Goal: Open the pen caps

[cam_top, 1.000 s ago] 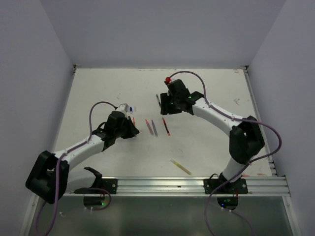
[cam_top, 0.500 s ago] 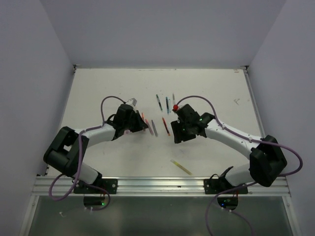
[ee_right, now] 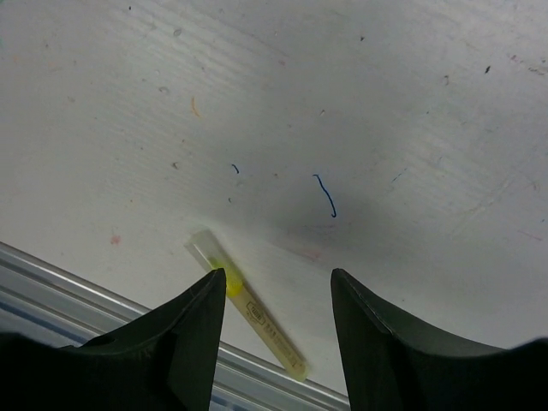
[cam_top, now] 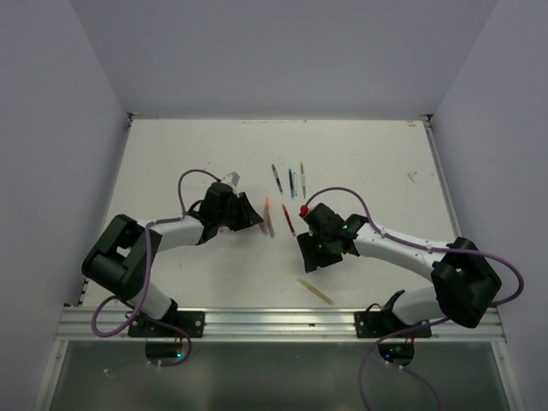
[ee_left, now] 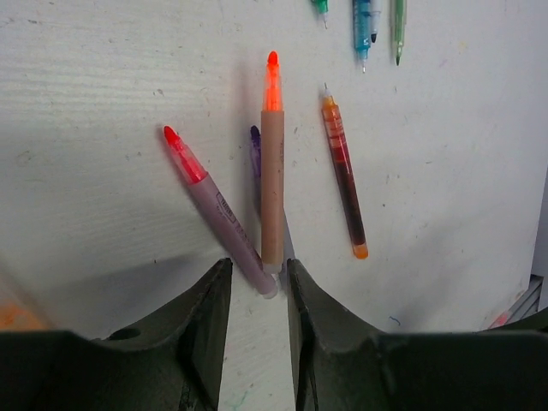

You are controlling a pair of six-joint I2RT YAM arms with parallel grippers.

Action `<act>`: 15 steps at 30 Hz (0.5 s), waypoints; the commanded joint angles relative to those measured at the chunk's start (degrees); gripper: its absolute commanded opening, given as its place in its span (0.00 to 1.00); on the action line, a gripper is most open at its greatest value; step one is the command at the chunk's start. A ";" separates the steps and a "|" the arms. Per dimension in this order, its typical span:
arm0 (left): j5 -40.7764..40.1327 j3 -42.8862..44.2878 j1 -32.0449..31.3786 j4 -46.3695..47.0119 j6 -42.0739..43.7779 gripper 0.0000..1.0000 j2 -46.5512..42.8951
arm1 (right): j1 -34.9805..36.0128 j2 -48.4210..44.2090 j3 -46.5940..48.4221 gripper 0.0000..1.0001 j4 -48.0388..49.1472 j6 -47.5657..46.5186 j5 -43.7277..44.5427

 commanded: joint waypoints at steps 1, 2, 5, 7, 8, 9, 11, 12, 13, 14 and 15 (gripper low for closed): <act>0.03 -0.80 0.37 2.89 -0.56 0.35 0.86 | 2.27 -1.20 -1.24 0.56 2.37 2.34 -0.86; 0.03 -1.41 0.37 3.50 -0.83 0.35 1.03 | 3.23 -1.02 -1.85 0.56 3.07 2.43 -1.12; 0.21 -2.03 0.28 4.29 -1.18 0.35 1.74 | 5.25 -1.02 -2.82 0.56 4.56 3.14 -0.69; 0.38 -2.21 0.28 4.65 -1.18 0.35 2.26 | 5.61 -1.81 -3.61 0.56 5.71 3.84 -0.77; 0.65 -2.30 0.28 4.82 -1.18 0.35 2.27 | 5.61 -2.07 -4.22 0.56 6.24 4.19 -0.69; 0.82 -2.38 0.28 5.00 -1.18 0.35 2.44 | 5.52 -2.16 -4.58 0.56 6.50 4.37 -0.43; 0.91 -2.73 0.37 5.52 -1.09 0.35 2.18 | 5.61 -2.16 -5.28 0.56 6.94 4.63 -0.68; 1.09 -2.91 0.28 5.61 -1.09 0.35 2.09 | 5.70 -2.16 -5.54 0.56 6.94 4.81 -0.77; 1.09 -3.00 0.28 5.61 -1.09 0.35 1.66 | 5.79 -2.34 -6.16 0.56 7.29 4.90 -0.95; 1.09 -3.09 0.28 5.53 -1.01 0.36 1.48 | 5.87 -2.51 -6.51 0.56 7.38 4.98 -1.12; 0.91 -3.17 0.28 5.44 -0.92 0.36 1.04 | 6.05 -2.77 -6.77 0.56 7.38 4.98 -1.21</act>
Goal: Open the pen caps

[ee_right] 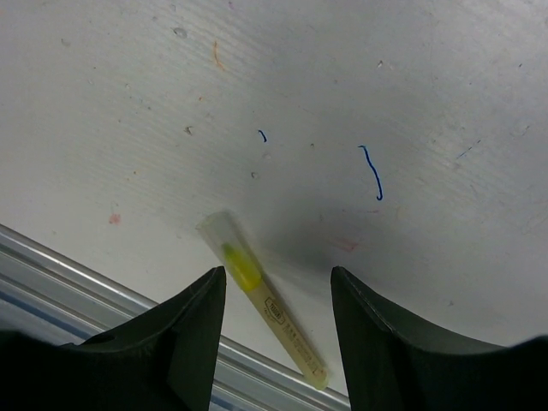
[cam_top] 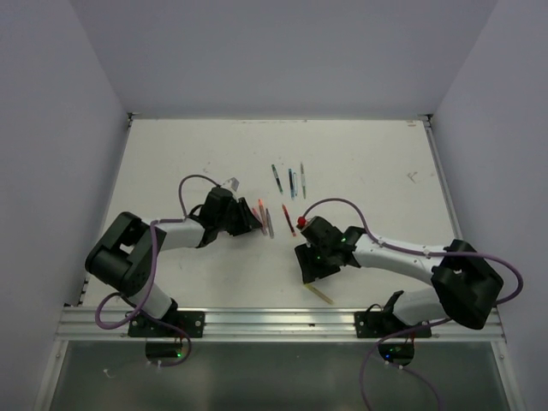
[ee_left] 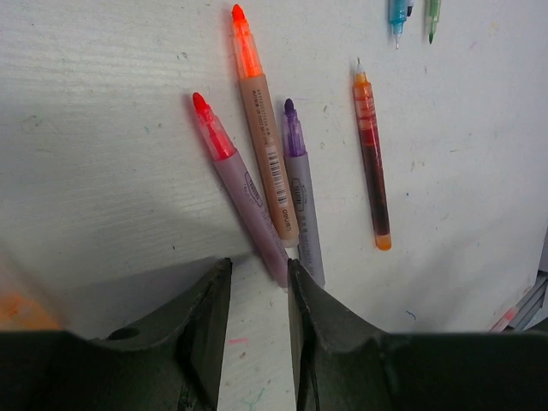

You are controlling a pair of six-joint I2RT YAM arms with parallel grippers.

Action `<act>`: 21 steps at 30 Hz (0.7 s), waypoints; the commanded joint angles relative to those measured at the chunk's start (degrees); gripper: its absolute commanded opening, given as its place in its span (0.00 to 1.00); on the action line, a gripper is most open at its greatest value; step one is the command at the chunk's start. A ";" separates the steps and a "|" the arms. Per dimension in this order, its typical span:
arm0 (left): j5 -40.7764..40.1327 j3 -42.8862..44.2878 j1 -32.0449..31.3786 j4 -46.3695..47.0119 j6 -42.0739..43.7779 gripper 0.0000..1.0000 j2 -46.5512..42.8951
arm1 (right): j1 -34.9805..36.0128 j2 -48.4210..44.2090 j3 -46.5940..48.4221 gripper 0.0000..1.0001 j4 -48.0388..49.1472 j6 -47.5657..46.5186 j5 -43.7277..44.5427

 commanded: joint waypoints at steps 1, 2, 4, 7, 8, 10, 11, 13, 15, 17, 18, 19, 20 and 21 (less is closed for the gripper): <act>0.30 -0.62 0.28 2.69 0.02 0.36 -1.37 | 1.04 -2.38 -1.27 0.56 2.07 1.29 -0.36; 0.04 -0.79 0.28 2.51 0.20 0.36 -1.63 | 1.22 -2.73 -2.05 0.56 2.25 1.38 -0.36; -0.05 -0.97 0.37 2.33 0.29 0.36 -2.60 | 1.84 -3.26 -2.67 0.56 2.16 1.73 -0.36; -0.31 -1.23 0.28 1.81 0.64 0.37 -3.56 | 2.71 -4.58 -4.60 0.56 2.25 2.60 -0.45; -0.32 -1.23 0.28 1.81 0.73 0.37 -3.74 | 3.07 -4.84 -4.87 0.55 2.25 2.78 -0.28; -0.32 -1.23 0.37 1.46 0.99 0.38 -4.18 | 3.68 -5.37 -5.66 0.54 1.81 3.48 0.07; -0.32 -1.23 0.28 1.37 1.08 0.38 -4.27 | 3.95 -5.81 -5.93 0.54 1.81 3.75 0.25; -0.40 -1.06 0.28 1.11 1.17 0.38 -4.45 | 4.82 -6.08 -6.63 0.50 1.72 4.80 0.69; -0.32 -0.97 0.37 0.93 1.17 0.39 -5.06 | 6.40 -5.64 -6.81 0.43 1.28 5.94 1.31; -0.67 -1.14 0.37 0.58 1.17 0.40 -6.02 | 8.07 -4.85 -6.98 0.38 0.76 6.65 2.97; -0.75 -1.06 0.28 0.49 1.17 0.40 -6.46 | 9.65 -3.63 -6.98 0.36 0.49 7.61 3.59; -1.10 -1.06 0.28 0.23 1.17 0.41 -6.90 | 10.62 -3.09 -7.07 0.34 0.14 8.05 3.85; -1.19 -0.97 0.37 0.05 1.17 0.42 -7.69 | 11.32 -2.48 -7.25 0.31 0.31 8.41 5.25; -1.19 -0.97 0.28 -0.13 1.17 0.42 -8.13 | 12.46 -1.43 -7.51 0.28 0.66 9.19 5.87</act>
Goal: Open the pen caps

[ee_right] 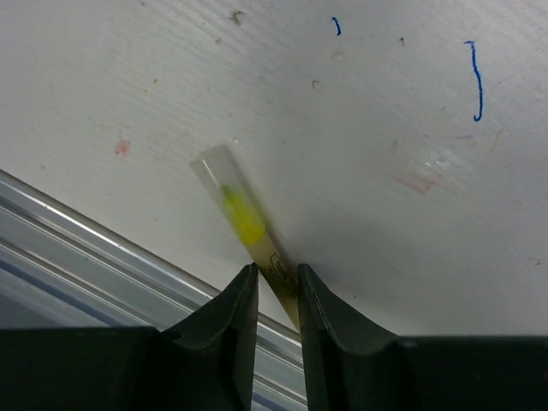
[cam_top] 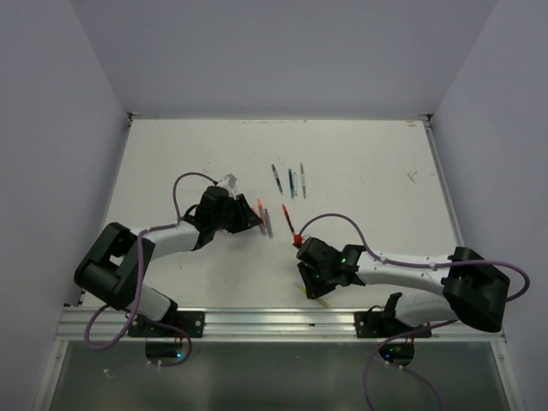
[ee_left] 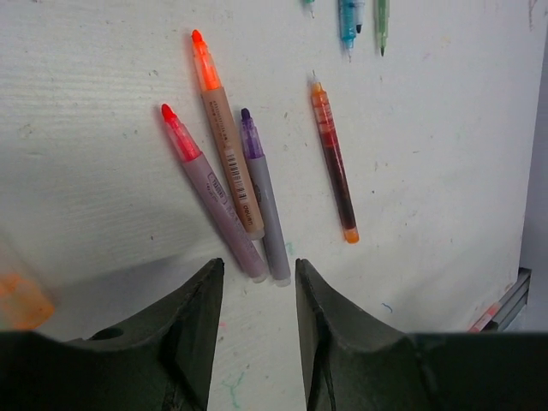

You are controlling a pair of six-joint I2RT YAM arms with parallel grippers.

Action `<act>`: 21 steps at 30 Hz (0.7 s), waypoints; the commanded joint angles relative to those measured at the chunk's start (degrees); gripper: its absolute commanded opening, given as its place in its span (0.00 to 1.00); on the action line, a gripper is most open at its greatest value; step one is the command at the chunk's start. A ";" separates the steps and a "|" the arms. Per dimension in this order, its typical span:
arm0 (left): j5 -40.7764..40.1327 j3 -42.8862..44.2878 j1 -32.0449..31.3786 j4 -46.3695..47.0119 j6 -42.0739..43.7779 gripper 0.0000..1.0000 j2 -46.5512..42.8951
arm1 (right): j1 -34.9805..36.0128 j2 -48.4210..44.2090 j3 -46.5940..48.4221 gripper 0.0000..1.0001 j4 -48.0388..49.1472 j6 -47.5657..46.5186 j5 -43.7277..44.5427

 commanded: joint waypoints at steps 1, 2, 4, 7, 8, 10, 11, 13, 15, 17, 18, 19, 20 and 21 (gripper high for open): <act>-1.08 0.08 0.37 0.20 1.03 0.43 -3.48 | 2.92 3.15 -2.15 0.26 -0.23 3.76 4.04; -1.08 0.25 0.37 -0.06 1.21 0.43 -4.27 | 3.19 3.32 -2.59 0.19 0.56 4.20 4.92; -0.82 0.43 0.28 -0.85 1.39 0.44 -5.06 | 3.28 3.59 -3.22 0.10 2.32 5.16 5.71; 1.37 -0.01 0.37 -0.25 1.91 0.45 -6.73 | 3.36 2.81 -1.02 0.00 2.41 5.25 8.26; 2.07 -0.18 0.28 0.11 2.09 0.46 -7.52 | 3.28 2.19 -0.23 0.00 2.24 5.08 8.53; 5.22 -1.50 0.45 2.74 2.35 0.50 -8.32 | 2.58 0.52 2.48 0.00 2.76 4.03 9.58; 6.90 -1.94 0.46 4.05 2.62 0.51 -8.41 | 1.70 0.34 3.46 0.00 3.46 2.63 8.80; 11.46 -2.81 0.54 6.78 2.62 0.52 -8.23 | -1.63 0.16 5.56 0.00 6.17 1.04 4.16; 13.58 -3.52 0.54 9.41 2.18 0.53 -8.32 | -4.88 1.12 6.62 0.00 8.46 -1.33 0.37; 15.00 -4.66 0.63 10.21 1.48 0.54 -8.76 | -6.56 2.61 8.91 0.00 10.40 -3.00 -4.73; 15.35 -5.01 0.81 11.00 1.30 0.54 -8.67 | -7.44 4.10 9.79 0.00 10.76 -4.66 -5.61; 16.31 -5.28 0.98 11.62 0.60 0.55 -8.76 | -7.79 4.81 11.53 0.00 11.37 -5.29 -6.58; 16.84 -5.72 1.16 12.06 0.34 0.56 -8.58 | -8.32 5.43 12.34 0.00 11.55 -5.73 -8.07; 17.19 -6.07 1.16 12.41 -0.02 0.56 -8.76 | -9.11 6.57 13.04 0.00 11.99 -6.08 -9.21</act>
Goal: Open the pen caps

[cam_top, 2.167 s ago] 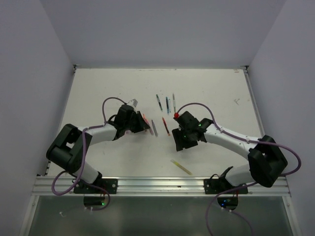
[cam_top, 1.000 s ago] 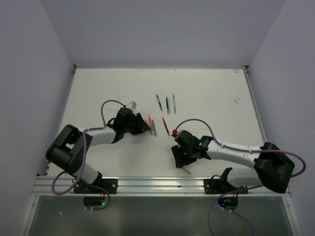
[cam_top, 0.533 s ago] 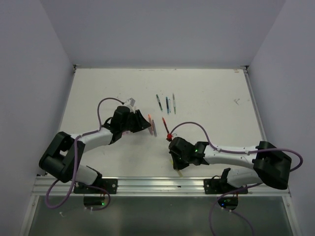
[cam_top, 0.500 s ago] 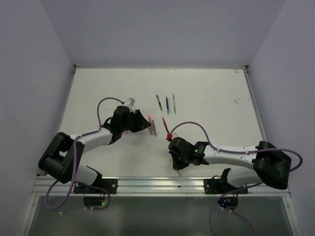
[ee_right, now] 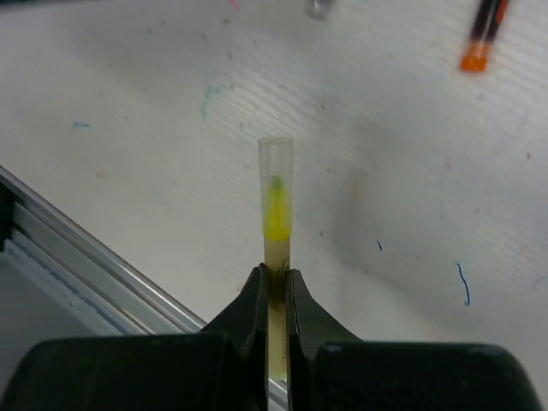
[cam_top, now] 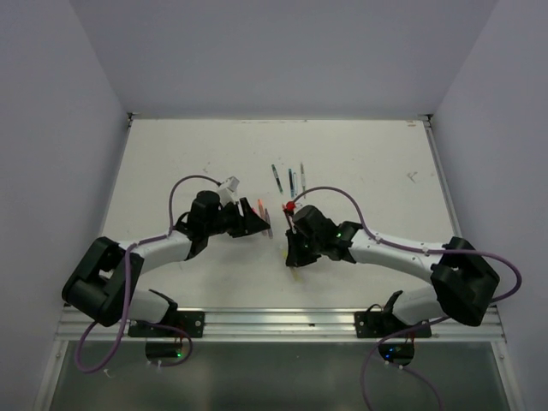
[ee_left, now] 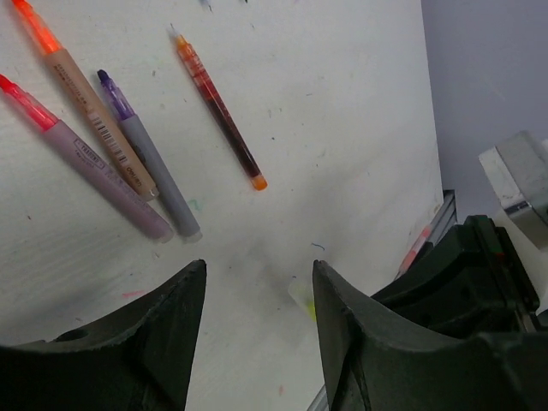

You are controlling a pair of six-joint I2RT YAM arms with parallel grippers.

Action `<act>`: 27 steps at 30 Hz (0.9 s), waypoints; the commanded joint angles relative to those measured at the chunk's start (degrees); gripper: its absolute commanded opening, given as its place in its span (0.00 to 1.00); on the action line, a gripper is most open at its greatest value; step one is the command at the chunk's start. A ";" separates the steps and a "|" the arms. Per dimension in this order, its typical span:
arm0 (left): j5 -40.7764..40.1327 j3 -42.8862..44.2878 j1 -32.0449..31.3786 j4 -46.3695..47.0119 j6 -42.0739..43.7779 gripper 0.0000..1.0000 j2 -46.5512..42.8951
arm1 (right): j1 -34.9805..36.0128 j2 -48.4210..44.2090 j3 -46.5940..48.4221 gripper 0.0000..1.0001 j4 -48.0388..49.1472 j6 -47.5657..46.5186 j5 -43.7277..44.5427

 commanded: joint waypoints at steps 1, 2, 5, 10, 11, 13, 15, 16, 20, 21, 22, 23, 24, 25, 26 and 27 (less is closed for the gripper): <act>4.63 -1.02 0.90 6.10 -1.48 0.56 -1.44 | -1.47 2.42 4.87 0.00 4.97 -3.79 -7.01; 4.63 -1.28 0.90 6.19 -1.57 0.57 -1.44 | -1.55 2.95 5.31 0.00 5.50 -3.79 -8.15; 4.45 -1.46 0.98 6.19 -1.93 0.57 -1.26 | -1.73 4.45 7.16 0.00 7.44 -3.18 -10.09; 3.84 -0.85 0.98 4.79 -1.84 0.57 -0.73 | -1.82 5.59 9.00 0.00 9.02 -2.65 -10.36; 3.75 -0.67 0.90 4.61 -1.84 0.57 -0.73 | -1.82 5.42 9.18 0.00 9.11 -2.65 -10.19; 3.58 -0.76 0.98 4.08 -1.84 0.57 -0.56 | -1.91 5.33 9.80 0.00 9.20 -2.47 -9.40; 3.23 -0.76 0.90 3.64 -2.01 0.57 -0.73 | -1.82 5.41 10.59 0.00 8.85 -2.47 -8.96; 3.22 -0.93 0.98 3.64 -2.01 0.57 -0.65 | -1.82 5.42 10.68 0.00 8.94 -2.47 -8.52; 3.93 -1.29 0.90 4.17 -3.07 0.56 -0.56 | -2.00 5.94 11.56 0.00 9.29 -2.12 -7.81; 4.28 -1.37 0.90 4.34 -3.59 0.56 -0.64 | -2.00 6.20 11.99 0.00 9.55 -2.12 -7.90; 4.54 -1.38 0.90 4.60 -3.94 0.55 -0.56 | -2.00 6.38 12.26 0.00 9.55 -2.12 -7.73; 4.72 -1.46 0.90 4.52 -4.29 0.54 -0.56 | -2.00 6.64 12.52 0.00 9.46 -1.94 -7.29; 4.89 -1.46 0.98 4.35 -4.73 0.53 -0.64 | -2.00 7.08 12.87 0.00 9.73 -1.94 -7.11; 5.07 -1.46 0.90 4.34 -5.09 0.51 -0.73 | -1.91 7.35 12.88 0.00 9.90 -1.94 -6.94; 5.07 -1.46 0.90 4.26 -5.18 0.50 -0.91 | -1.91 7.44 12.96 0.00 10.08 -1.86 -6.59; 4.98 -1.46 0.90 3.82 -5.44 0.46 -1.08 | -1.91 7.78 13.05 0.00 10.34 -1.94 -6.50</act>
